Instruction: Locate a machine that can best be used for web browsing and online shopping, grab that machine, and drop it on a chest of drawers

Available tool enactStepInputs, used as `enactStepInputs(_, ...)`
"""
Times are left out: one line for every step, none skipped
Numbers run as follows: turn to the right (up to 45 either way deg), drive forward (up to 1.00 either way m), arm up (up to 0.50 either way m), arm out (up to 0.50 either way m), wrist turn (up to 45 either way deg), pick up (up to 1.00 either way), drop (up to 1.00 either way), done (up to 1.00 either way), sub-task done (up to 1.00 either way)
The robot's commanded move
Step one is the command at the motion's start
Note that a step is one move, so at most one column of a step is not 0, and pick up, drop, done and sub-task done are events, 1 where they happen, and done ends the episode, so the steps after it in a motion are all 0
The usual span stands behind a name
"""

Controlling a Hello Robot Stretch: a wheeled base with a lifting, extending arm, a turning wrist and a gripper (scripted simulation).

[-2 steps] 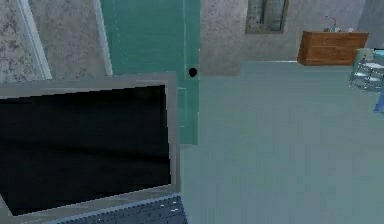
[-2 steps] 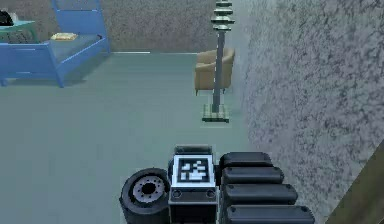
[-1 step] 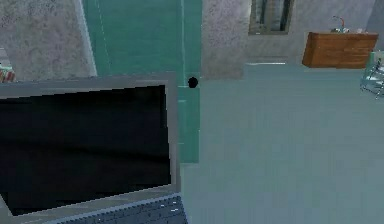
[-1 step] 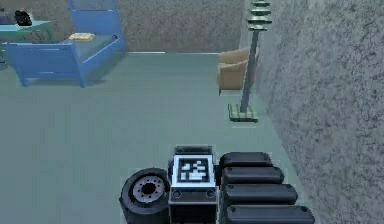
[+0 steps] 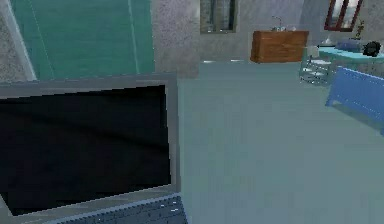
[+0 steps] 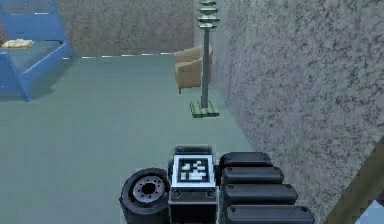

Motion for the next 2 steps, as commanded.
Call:
enactStepInputs(0.0, 0.30, 0.00, 0.00, 0.0, 0.00, 0.00, 0.00, 0.00)
enactStepInputs(-33.0, 0.00, 0.00, 0.00, 0.0, 0.00, 0.00, 0.00, 0.00)
